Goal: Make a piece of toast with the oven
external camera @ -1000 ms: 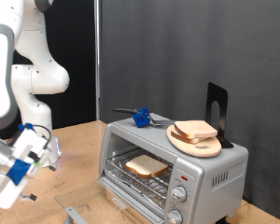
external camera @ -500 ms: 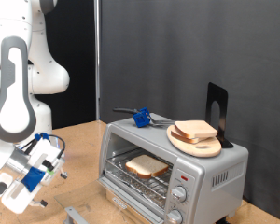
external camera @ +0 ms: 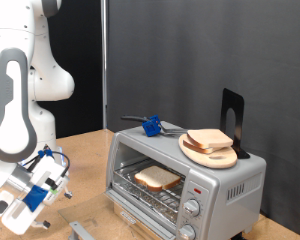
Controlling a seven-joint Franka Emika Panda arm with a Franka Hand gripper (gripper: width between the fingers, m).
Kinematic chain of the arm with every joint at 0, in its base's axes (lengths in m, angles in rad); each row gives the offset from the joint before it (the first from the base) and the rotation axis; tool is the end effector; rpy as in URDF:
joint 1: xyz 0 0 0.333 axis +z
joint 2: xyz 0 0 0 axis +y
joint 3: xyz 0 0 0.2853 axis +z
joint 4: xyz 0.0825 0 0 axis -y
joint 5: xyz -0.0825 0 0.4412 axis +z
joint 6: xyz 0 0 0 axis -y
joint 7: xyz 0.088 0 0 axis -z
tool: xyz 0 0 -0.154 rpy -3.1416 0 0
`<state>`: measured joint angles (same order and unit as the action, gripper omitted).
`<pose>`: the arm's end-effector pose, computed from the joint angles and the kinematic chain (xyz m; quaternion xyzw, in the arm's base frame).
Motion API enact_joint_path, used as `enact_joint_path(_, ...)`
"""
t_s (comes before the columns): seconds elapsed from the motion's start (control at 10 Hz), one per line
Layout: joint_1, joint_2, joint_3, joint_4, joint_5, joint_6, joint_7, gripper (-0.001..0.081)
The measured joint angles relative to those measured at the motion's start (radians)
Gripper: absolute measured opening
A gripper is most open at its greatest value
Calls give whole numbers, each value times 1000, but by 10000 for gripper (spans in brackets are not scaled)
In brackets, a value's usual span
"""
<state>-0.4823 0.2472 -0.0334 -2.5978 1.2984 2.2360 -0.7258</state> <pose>0.3686 -0.1374 0.0288 -0.8097 0.4165 -0.0043 0.4133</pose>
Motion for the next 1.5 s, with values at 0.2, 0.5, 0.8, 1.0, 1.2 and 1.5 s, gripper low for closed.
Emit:
enact_joint_path(0.2, 5, 1, 24, 1, 12, -4, 8, 808)
enact_joint_path(0.5, 13, -12, 54, -11, 12, -45, 37, 808)
enact_joint_path(0.8, 9, -79, 57, -36, -25, -153, 116, 808)
enact_joint_path(1.0, -16, -142, 38, -40, -76, -281, 182, 808)
enact_joint_path(1.2, -26, -205, 32, -52, -86, -363, 224, 808)
enact_joint_path(1.5, -21, -310, 45, -89, -43, -406, 252, 808)
